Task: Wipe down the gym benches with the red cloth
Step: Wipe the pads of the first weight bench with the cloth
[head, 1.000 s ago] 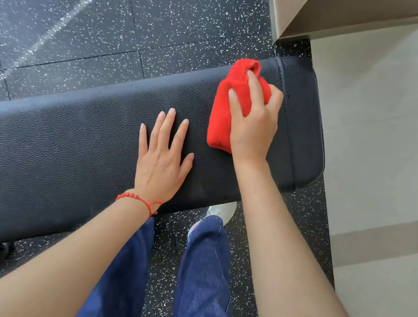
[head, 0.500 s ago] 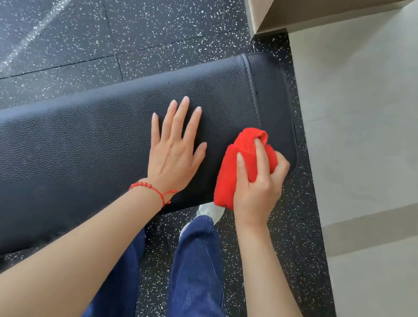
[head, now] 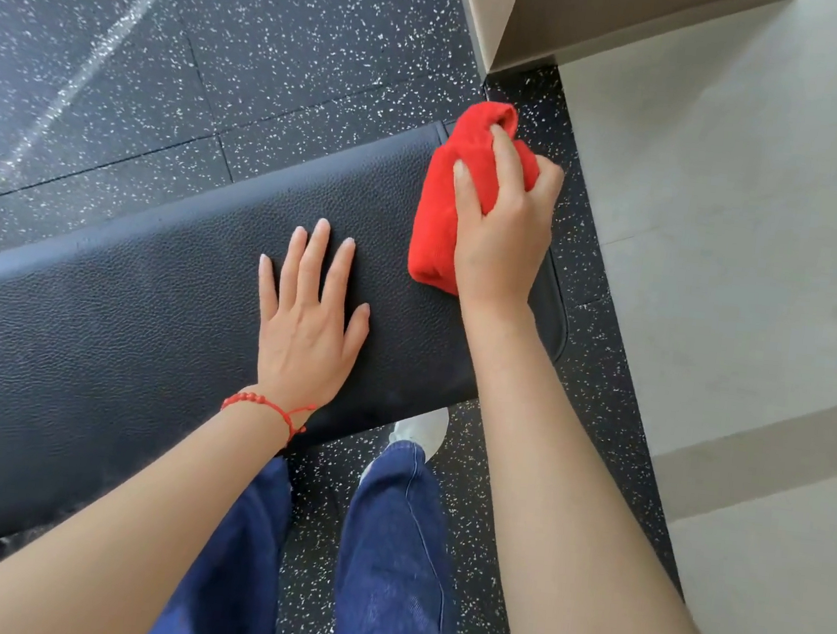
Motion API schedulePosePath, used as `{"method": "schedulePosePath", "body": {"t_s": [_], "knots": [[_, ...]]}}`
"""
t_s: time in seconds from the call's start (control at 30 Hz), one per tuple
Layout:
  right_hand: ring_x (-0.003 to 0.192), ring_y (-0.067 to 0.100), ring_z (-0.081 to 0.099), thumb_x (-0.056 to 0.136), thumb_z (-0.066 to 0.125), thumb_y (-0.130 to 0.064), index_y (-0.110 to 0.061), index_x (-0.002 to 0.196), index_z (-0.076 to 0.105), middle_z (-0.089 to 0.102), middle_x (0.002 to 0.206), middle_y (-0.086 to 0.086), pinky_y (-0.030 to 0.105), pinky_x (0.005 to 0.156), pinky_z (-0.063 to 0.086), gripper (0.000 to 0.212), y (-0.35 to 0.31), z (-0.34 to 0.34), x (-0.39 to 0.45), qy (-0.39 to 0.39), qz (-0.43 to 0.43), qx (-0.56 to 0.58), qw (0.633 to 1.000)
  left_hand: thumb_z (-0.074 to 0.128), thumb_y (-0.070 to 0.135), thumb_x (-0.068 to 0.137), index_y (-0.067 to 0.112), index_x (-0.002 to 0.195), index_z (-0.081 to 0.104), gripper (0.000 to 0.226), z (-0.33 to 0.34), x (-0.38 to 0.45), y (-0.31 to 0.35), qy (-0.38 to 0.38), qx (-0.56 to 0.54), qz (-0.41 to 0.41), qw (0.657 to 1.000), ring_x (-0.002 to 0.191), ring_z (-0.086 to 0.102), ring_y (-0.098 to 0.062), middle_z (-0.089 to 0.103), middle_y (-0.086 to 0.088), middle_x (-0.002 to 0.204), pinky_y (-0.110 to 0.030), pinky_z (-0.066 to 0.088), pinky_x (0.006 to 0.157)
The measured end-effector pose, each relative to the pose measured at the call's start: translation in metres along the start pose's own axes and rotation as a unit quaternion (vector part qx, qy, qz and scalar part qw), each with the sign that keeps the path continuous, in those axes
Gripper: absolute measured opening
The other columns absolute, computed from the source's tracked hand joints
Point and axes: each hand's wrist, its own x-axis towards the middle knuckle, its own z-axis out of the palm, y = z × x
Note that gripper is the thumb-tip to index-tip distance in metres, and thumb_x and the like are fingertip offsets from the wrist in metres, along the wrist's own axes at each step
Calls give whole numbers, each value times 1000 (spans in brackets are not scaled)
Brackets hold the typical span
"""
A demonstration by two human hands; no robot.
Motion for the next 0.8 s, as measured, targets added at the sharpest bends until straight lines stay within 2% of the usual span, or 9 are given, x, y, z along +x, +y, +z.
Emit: {"method": "schedulePosePath", "body": {"t_s": [0.1,0.2,0.37,0.5,0.57,0.63,0.8], "knots": [[95,28,56,85,61,-27,-12,121,58,51,108,18,30,87,42,39,10,-11,-7,-13,16,9,1000,37,36,89,2,137,39,59,-1,2,7,-3,-2,-16,1000,137,20,-38,29,-22,147,-57,11,109],[97,27,56,85,63,-25,-11,120,58,51,108,18,22,88,37,38,22,-28,-18,-19,29,10,999,39,35,88,-1,135,40,59,-2,5,15,2,6,-19,1000,135,22,-39,30,-26,145,-58,14,108],[98,24,54,84,64,-26,-12,119,59,51,109,17,14,89,32,38,43,-60,-39,-35,49,-2,998,39,35,89,1,138,37,60,0,17,35,-3,13,38,999,136,19,-37,29,-23,147,-58,13,108],[96,6,46,81,66,-25,-13,118,60,51,108,10,-1,89,25,39,63,-87,-46,-30,77,25,996,39,36,91,4,140,34,59,4,29,53,-10,22,92,996,137,18,-35,28,-20,148,-57,11,109],[96,2,45,81,66,-25,-14,119,60,50,108,7,2,90,28,40,78,-101,-43,-11,99,39,994,39,36,92,4,141,34,59,6,33,60,-10,23,110,994,138,18,-34,28,-18,149,-56,10,110],[99,7,49,81,65,-27,-16,120,58,53,111,9,8,91,33,41,94,-112,-34,-14,131,49,990,38,37,92,5,141,34,59,9,35,64,-16,25,123,992,138,18,-33,28,-17,149,-56,10,110],[101,13,51,82,67,-23,-22,120,58,54,116,8,20,91,35,39,119,-108,2,-165,155,48,973,36,39,93,6,143,30,60,16,36,65,-19,35,128,991,138,17,-33,27,-18,150,-55,8,110]]}}
